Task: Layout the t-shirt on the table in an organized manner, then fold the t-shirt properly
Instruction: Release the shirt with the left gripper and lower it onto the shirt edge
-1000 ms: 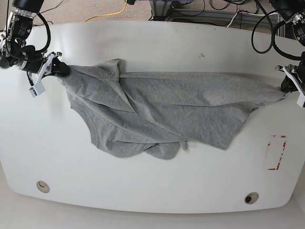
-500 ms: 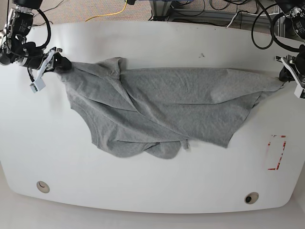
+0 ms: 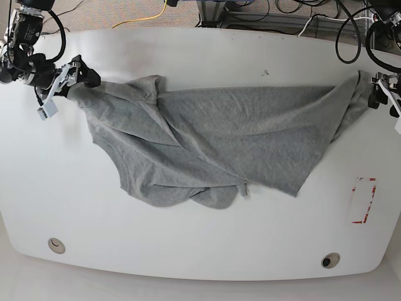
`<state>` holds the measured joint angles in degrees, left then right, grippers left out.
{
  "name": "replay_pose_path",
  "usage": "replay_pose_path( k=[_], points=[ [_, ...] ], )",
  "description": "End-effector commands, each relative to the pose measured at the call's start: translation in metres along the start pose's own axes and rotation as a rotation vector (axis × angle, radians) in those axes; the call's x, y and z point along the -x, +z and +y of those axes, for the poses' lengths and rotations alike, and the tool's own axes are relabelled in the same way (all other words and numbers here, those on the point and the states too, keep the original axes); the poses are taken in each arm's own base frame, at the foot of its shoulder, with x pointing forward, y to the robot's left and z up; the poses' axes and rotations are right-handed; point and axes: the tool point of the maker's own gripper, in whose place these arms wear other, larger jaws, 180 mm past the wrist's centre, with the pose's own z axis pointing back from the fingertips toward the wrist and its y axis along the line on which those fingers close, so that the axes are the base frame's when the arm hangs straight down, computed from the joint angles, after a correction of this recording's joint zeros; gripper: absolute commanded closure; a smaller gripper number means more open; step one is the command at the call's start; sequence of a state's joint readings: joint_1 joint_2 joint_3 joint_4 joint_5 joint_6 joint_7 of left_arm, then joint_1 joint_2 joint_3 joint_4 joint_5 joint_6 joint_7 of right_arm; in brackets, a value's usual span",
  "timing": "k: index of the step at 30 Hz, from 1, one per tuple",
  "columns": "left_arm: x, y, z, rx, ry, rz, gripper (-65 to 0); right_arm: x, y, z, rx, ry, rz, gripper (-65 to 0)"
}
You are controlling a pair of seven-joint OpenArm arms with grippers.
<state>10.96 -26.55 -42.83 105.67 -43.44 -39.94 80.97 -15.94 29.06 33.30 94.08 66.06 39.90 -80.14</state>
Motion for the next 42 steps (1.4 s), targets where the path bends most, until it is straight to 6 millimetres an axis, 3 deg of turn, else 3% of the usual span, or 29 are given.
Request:
replay_pose_path(
  k=[1,7,11,21,29,38,42],
  points=[
    [-0.028,0.011,0.007,-0.022,-0.031,-0.086,-38.8,-0.013,0.009,-0.002,0.011,0.029,-0.036,-53.0],
    [-0.074,0.020,0.006,0.007,-0.010,-0.256,-38.8,-0.016,0.009,-0.002,0.012,0.033,-0.043,-53.0],
    [-0.108,0.014,-0.005,0.039,0.015,-0.356,-38.8,-0.016,0.009,-0.002,0.012,0.033,-0.043,-53.0],
    [-0.172,-0.047,-0.038,0.154,0.164,-0.372,-38.8,-0.014,0.000,0.006,-0.015,0.010,-0.059,-53.0],
    [-0.197,-0.101,-0.050,0.129,0.162,-0.317,-38.8,-0.011,-0.006,0.010,-0.028,-0.005,-0.064,-53.0],
    [-0.190,-0.158,-0.062,0.193,0.234,-0.250,-38.8,-0.013,-0.006,0.010,-0.028,-0.003,-0.069,-53.0],
    [-0.188,-0.179,-0.078,0.248,0.250,-0.225,-38.8,-0.017,-0.005,0.010,-0.028,0.003,-0.078,-53.0]
  ],
)
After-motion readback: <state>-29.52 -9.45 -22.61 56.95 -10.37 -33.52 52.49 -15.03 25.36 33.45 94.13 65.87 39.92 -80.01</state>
